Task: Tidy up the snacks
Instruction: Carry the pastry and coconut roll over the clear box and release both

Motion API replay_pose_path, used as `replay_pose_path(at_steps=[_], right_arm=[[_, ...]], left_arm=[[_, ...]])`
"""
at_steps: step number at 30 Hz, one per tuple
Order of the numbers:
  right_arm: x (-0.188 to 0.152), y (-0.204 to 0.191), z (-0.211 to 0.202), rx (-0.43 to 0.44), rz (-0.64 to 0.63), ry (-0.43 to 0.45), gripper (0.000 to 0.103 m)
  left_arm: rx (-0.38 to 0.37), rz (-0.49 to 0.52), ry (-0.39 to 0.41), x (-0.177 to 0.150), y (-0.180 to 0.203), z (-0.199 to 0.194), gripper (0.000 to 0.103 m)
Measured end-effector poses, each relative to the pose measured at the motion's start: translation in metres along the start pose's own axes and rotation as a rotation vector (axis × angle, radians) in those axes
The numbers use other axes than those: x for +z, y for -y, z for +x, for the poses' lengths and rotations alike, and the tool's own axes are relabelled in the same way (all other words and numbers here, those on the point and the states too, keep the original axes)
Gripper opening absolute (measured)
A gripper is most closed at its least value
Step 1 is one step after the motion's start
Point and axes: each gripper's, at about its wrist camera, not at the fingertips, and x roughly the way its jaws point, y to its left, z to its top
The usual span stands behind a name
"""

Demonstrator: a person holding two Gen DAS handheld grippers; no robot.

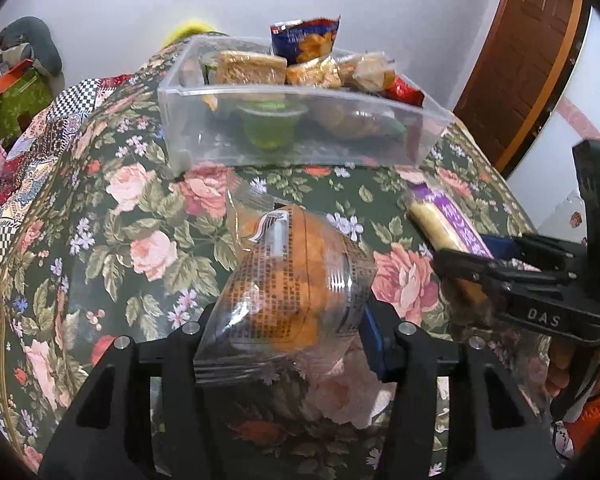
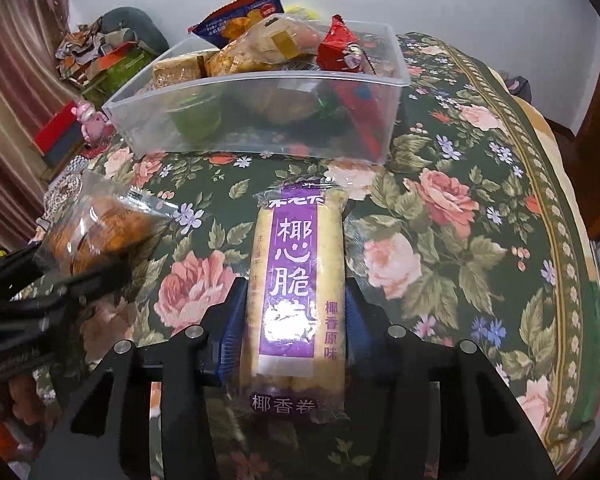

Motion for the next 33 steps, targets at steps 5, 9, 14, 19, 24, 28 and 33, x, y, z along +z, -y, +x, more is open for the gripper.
replay_pose_path(at_steps=[5,9,14,19,24,28,33], right_arm=[[0.005,-0.001,-0.017,0.025,-0.001,0.042,0.043],[0.019,-0.008,-0.031,0.04,-0.009,0.094,0.042],[0.041,-0.012,-0.046,0.047,-0.023,0.162,0.042],[0.068,-0.011,-0.058,0.042,-0.018,0.229,0.042],[0.099,-0.005,-0.053,0.019,0.0,0.279,0.042],[0.122,-0.005,-0.041,0.006,0.001,0.29,0.042],[0.148,-0.004,-0.021,0.01,0.013,0.282,0.042]], left_arm=[[0.0,0.002,0.057,0.013,0.0,-0.021,0.051],[0.003,0.0,0.115,0.032,-0.002,-0.039,0.051],[-0.004,-0.017,0.163,0.055,-0.009,-0.052,0.051],[0.004,-0.029,0.207,0.084,-0.014,-0.054,0.051],[0.043,-0.048,0.228,0.115,-0.022,-0.044,0.051],[0.068,-0.055,0.229,0.135,-0.028,-0.03,0.051],[0.089,-0.036,0.196,0.159,-0.033,-0.001,0.051]])
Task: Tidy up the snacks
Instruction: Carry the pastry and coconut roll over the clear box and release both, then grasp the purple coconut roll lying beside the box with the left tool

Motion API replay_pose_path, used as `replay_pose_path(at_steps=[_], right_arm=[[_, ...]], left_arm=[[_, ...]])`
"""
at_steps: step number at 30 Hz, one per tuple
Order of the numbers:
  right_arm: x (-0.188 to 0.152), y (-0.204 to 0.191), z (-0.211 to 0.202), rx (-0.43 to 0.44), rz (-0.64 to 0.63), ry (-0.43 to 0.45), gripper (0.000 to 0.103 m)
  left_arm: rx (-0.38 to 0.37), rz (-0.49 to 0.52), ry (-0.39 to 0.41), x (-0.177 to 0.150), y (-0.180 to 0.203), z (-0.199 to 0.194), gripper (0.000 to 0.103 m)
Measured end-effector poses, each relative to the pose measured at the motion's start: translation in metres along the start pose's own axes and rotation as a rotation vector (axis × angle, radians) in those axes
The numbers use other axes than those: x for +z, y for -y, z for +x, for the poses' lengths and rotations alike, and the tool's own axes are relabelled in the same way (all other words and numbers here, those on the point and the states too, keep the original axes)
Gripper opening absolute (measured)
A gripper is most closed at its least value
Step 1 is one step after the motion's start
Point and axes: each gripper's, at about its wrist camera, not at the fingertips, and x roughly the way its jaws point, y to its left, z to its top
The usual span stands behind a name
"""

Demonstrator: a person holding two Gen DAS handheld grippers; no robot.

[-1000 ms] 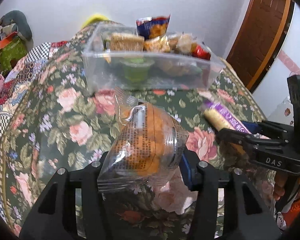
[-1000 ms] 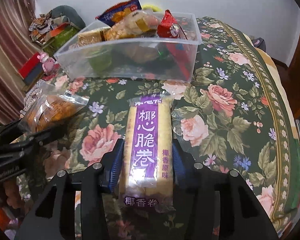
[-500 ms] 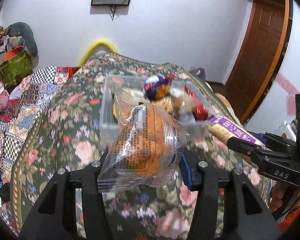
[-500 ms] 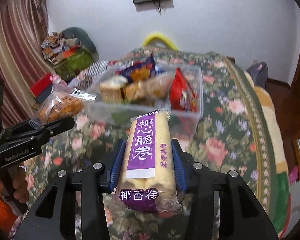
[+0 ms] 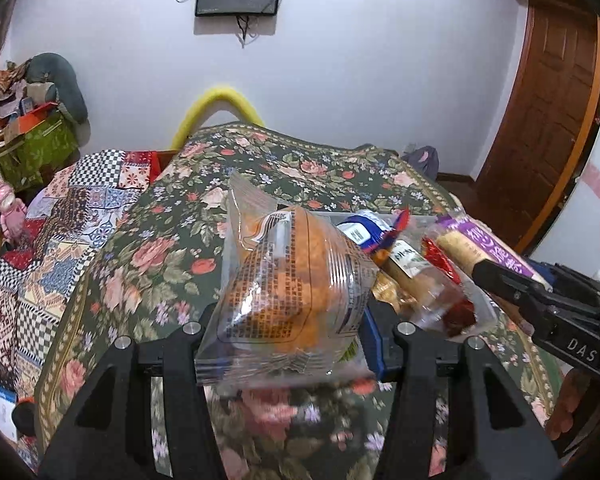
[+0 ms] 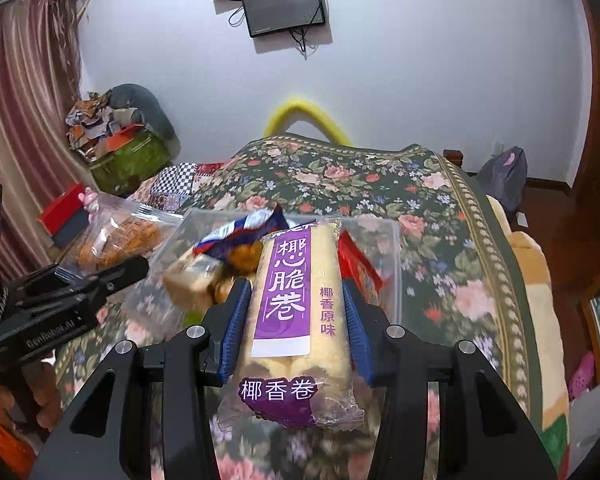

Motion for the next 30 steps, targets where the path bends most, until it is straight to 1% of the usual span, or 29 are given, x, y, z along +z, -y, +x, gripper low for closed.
replay_pose_path(at_steps=[4,6,8,10,11,13,16,20,23,27,30], right_arm=[[0.01,-0.003,0.017,0.008,0.005,-0.012,0.042],[0.012,-0.006,0.024,0.002,0.005,-0.024,0.042],[0.013,-0.007,0.03,0.014,0.019,-0.042,0.042],[0.012,-0.007,0.031,0.03,0.026,-0.051,0.042],[0.011,-0.008,0.031,0.032,0.024,-0.052,0.042],[0.008,-0.01,0.029,0.023,0.014,-0.052,0.042],[0.004,-0.01,0.025,0.023,0.009,-0.061,0.043],[0.006,-0.01,0.019,0.008,-0.001,-0.043,0.044],[0.006,-0.01,0.014,0.006,-0.019,-0.044,0.044],[-0.003,-0.007,0.006,0.015,-0.022,-0.054,0.044],[-0.012,-0.004,-0.003,0.038,-0.012,-0.062,0.044]], left_arm=[[0.013,-0.003,-0.029,0.007,-0.004,0.023,0.052],[0.017,-0.011,-0.046,0.008,-0.007,0.032,0.052],[0.018,-0.018,-0.067,0.007,-0.009,0.038,0.052],[-0.002,-0.032,-0.09,0.005,-0.013,0.044,0.053],[-0.01,-0.04,-0.101,0.004,-0.014,0.046,0.055],[-0.01,-0.043,-0.106,0.001,-0.014,0.046,0.057],[-0.012,-0.051,-0.109,-0.002,-0.016,0.044,0.059],[-0.024,-0.054,-0.107,-0.006,-0.016,0.036,0.061],[-0.019,-0.042,-0.099,-0.009,-0.013,0.026,0.061],[-0.033,-0.02,-0.079,-0.017,-0.009,0.006,0.062],[-0.054,0.002,-0.074,-0.027,-0.002,-0.008,0.066]])
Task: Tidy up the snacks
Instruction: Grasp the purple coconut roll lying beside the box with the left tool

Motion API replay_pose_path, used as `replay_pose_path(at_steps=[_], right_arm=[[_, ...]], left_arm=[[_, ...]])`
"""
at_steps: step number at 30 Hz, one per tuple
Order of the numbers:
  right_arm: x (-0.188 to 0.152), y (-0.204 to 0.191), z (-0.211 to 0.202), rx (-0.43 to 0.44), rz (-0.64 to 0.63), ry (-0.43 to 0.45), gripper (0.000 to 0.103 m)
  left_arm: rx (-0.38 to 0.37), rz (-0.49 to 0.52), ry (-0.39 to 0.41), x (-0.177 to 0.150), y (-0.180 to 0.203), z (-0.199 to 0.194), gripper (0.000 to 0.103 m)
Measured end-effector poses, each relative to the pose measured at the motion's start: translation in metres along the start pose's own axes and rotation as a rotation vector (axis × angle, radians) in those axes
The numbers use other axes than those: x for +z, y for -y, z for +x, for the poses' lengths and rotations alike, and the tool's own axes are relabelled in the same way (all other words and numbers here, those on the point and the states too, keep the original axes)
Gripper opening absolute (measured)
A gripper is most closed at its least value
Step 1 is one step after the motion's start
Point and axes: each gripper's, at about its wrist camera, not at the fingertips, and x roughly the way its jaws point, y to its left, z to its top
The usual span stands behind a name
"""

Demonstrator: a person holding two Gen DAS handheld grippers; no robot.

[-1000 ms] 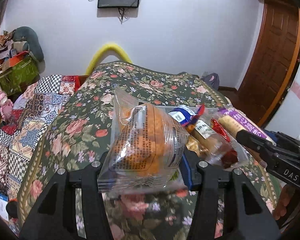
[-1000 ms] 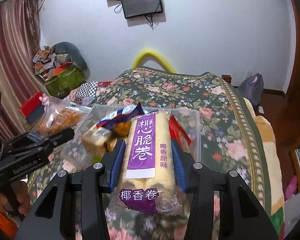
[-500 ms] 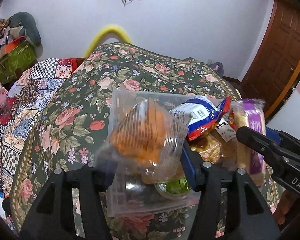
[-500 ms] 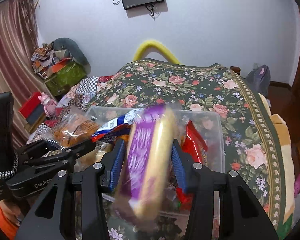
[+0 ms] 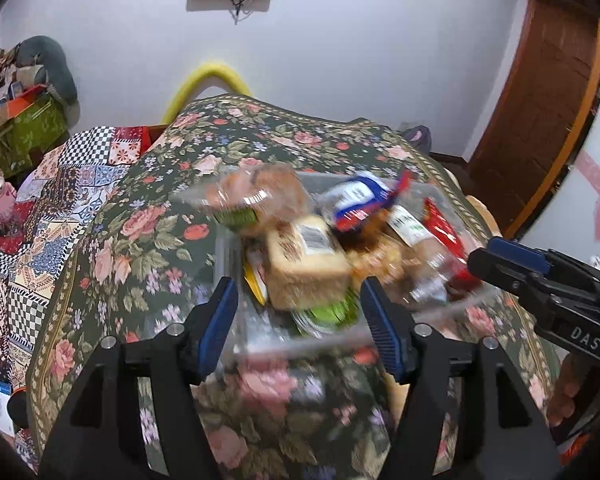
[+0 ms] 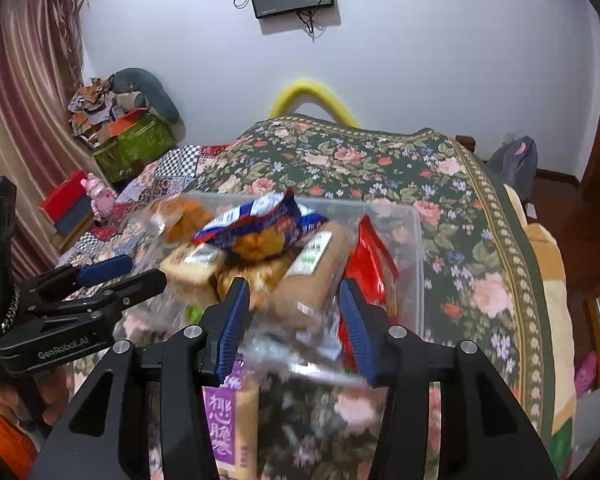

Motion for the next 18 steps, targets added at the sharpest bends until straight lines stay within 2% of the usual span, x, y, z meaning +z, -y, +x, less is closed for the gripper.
replay_pose_path(at_steps=[5,12,16,18], right_arm=[[-0.024,0.001,-0.016,0.006,-0.026,-0.016,0.044],[-0.06,0.015,-0.031,-0.04,-0.023,-0.053,0.044],[-0.071,0.029,-0.034,-0.036,0.017,-0.081,0.045],[-0.075,0.034,-0.036,-0.035,0.028,-0.086,0.045]], left_arm=[[-0.035,0.027,-0.028,-0.027,0.019,-0.01,0.074],[-0.086,0.038,-0.172,-0.069,0.061,0.019,0.074],[-0.048,0.068,-0.2,-0.083,0.081,0.037,0.074],[-0.023,0.087,-0.201,-0.089,0.086,0.043,0.067]])
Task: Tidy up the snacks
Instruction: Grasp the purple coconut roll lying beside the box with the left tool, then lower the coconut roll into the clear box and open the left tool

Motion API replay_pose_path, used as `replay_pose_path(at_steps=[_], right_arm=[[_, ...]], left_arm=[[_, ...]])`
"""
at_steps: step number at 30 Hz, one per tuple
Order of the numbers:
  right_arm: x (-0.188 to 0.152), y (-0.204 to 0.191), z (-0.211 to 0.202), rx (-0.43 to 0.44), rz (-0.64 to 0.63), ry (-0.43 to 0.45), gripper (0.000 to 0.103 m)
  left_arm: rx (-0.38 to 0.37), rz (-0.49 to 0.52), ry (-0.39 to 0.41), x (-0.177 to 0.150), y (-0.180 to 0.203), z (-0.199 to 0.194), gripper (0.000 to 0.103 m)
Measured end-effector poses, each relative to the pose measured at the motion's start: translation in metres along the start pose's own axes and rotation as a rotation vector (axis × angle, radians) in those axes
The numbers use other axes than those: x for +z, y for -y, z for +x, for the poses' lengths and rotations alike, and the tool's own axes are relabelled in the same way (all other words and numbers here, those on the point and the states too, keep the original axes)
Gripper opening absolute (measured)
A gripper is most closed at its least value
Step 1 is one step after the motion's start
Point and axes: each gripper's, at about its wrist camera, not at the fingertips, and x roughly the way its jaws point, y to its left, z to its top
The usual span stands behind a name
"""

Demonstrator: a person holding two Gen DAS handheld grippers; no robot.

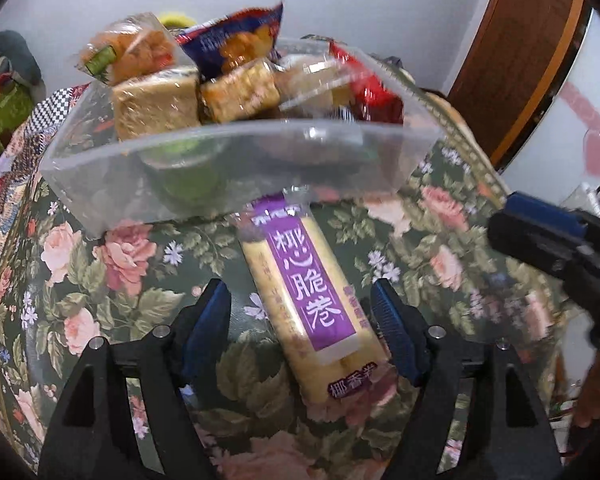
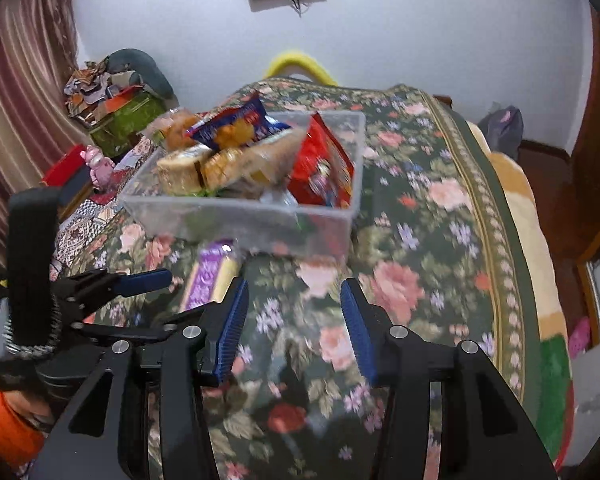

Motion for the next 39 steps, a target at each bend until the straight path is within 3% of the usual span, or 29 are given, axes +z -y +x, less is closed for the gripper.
replay_pose_path(at_steps=[2,4,9,14,21,33,39], right_arm=[[-0.004,0.004,-0.003,0.002,0.009,0.001,0.045],[-0.006,0.006,-0.004,0.007,0.018,0.004,0.045],[-0.011,0.006,-0.005,0.017,0.034,-0.002,0.045],[-0.012,0.0,-0.003,0.022,0.024,0.0,0.045],[-0.005,-0.005,-0.001,0.033,0.018,0.018,0.045],[0.0,0.002,0.012,0.039,0.029,0.013,0.045],[0.001,0.004,0.022,0.054,0.043,0.003,0.045]], left_arm=[[0.004,0.016,-0.005,-0.004,0.001,0.004,0.049],[0.023,0.025,0.008,-0.007,0.0,0.0,0.046],[0.028,0.029,0.023,-0.017,-0.01,-0.017,0.045],[0.039,0.034,0.095,-0.014,-0.021,-0.057,0.045],[0.027,0.012,0.21,0.032,-0.034,-0.1,0.045],[0.033,-0.051,0.218,0.114,-0.063,-0.057,0.045],[0.063,-0.064,0.19,0.129,-0.076,-0.032,0.045]])
